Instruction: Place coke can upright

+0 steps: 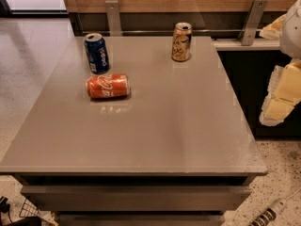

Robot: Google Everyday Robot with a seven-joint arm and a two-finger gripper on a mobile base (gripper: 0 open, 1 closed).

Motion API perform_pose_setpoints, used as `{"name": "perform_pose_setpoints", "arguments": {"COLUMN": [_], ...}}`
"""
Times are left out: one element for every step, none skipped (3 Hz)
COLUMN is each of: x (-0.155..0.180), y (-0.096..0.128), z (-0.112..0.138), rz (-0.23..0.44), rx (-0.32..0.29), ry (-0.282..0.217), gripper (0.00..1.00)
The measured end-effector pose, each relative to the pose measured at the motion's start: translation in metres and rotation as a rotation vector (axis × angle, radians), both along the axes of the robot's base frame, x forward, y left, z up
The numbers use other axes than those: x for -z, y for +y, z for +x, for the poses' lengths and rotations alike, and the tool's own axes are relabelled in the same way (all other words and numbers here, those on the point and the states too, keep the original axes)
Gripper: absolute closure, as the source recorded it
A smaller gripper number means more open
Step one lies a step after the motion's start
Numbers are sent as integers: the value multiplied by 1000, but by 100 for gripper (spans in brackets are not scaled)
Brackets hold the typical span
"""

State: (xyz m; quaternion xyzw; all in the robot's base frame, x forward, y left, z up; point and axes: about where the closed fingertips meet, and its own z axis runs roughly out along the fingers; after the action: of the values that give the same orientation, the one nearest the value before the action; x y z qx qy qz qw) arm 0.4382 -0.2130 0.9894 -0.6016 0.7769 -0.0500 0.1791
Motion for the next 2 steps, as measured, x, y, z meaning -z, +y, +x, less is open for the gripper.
{"name": "perform_pose_setpoints", "arguments": {"x": [0, -5], "y": [0, 4], "z": [0, 13], "rz": [0, 36], "rx": [0, -14], "ry": [0, -26], "gripper": [0, 0]}}
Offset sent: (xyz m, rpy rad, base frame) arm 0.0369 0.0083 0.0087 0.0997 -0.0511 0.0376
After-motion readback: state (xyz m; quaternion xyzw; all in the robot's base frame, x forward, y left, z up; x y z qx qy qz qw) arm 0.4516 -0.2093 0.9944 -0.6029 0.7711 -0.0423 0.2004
